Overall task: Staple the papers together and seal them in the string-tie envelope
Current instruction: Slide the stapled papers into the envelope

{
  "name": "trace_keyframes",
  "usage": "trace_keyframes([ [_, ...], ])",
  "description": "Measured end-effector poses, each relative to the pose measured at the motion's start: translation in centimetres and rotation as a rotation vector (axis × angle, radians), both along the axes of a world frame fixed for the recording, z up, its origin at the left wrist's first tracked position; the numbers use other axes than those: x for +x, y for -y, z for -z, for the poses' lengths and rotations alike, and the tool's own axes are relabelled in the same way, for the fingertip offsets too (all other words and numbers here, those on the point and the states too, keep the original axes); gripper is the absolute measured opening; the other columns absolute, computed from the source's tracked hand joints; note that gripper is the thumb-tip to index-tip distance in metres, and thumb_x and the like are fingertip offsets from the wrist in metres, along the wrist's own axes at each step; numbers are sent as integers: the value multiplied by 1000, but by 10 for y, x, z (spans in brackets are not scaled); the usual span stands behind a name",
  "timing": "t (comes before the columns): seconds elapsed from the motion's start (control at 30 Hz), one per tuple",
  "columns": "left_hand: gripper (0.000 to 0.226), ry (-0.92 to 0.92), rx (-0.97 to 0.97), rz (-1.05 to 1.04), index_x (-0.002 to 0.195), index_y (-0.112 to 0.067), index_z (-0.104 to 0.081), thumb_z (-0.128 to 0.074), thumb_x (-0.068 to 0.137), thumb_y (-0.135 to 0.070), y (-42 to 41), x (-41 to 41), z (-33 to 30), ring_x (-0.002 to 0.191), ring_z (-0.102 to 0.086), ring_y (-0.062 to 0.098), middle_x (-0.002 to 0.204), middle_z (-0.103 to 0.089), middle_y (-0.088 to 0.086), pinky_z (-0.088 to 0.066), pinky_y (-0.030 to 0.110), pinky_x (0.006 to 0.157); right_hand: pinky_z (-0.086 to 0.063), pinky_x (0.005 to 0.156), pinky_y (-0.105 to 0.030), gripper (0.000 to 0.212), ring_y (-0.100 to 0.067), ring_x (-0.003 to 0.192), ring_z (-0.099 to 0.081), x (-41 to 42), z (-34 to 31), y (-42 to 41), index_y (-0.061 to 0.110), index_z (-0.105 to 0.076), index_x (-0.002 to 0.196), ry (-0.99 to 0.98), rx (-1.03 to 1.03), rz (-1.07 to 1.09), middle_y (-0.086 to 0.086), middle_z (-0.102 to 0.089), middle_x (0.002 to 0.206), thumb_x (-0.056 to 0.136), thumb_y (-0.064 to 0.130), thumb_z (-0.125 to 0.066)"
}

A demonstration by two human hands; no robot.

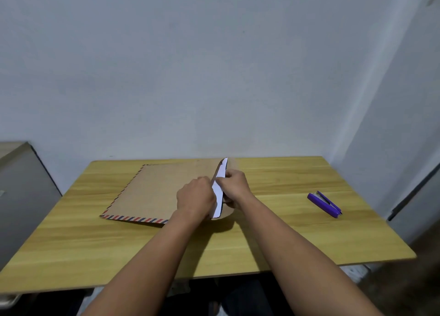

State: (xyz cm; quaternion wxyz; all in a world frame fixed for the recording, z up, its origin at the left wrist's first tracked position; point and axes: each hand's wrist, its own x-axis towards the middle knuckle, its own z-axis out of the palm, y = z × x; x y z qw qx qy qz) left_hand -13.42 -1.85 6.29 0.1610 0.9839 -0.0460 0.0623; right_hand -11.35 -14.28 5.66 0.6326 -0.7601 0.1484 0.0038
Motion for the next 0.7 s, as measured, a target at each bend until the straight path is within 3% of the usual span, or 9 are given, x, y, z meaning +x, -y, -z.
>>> trace_keyframes([
  [0.1,10,-13,11,-4,95,-16,-56,-46,92,-16,4,-2,0,78,-53,31,98,-67,7,-37,35,64,-41,42,-22,17,-23,55,-58,0,8,-2,10,-65,82,-52,-14,-33,-6,-66,70,86,-1,-52],
  [0.2,13,-36,25,-2,98,-18,-57,-44,94,-17,6,-4,3,84,-56,32,103,-67,8,-37,35,68,-36,39,-21,12,-22,51,-52,2,18,-3,7,-63,89,-107,17,-43,-11,-62,73,86,-3,-58],
  [0.3,17,-73,36,5,101,-19,-57,-42,97,-24,3,-6,10,94,-62,33,107,-67,7,-38,36,70,-56,54,-33,10,-32,71,-70,3,27,-2,5,-67,92,-177,33,-78,-15,-70,83,86,0,-59],
  [0.33,21,-79,25,12,100,-19,-58,-40,98,-31,2,-8,11,93,-61,31,108,-68,6,-39,36,71,-55,59,-37,9,-34,73,-70,4,30,-1,6,-66,87,-196,9,-87,-17,-69,83,84,3,-58],
  [0.4,38,-82,-44,5,104,-20,-63,-34,100,-45,0,-10,11,97,-61,30,112,-69,4,-42,37,77,-52,57,-44,4,-34,66,-63,6,37,2,10,-59,75,-211,-66,-91,-17,-63,77,77,11,-55],
  [0.47,47,-58,-110,-27,122,-24,-67,-36,100,-52,-10,-5,13,115,-62,30,125,-69,3,-43,37,86,-57,56,-49,9,-34,62,-62,8,39,7,10,-57,72,-183,-197,-61,-18,-65,76,75,18,-55],
  [0.6,51,-52,-13,41,147,-25,-52,-43,101,-45,-51,17,34,144,-41,29,153,-51,4,-40,46,111,-43,63,-31,28,-31,78,-58,-3,26,26,13,-56,82,-145,-624,-26,-6,-64,85,93,38,-54],
  [0.7,67,-128,121,72,156,-31,-33,-35,98,-63,-80,20,57,158,-8,34,170,-20,4,-17,57,123,-45,71,-33,35,-30,89,-59,-4,30,34,15,-60,98,-229,-762,-69,-4,-66,99,95,50,-53],
])
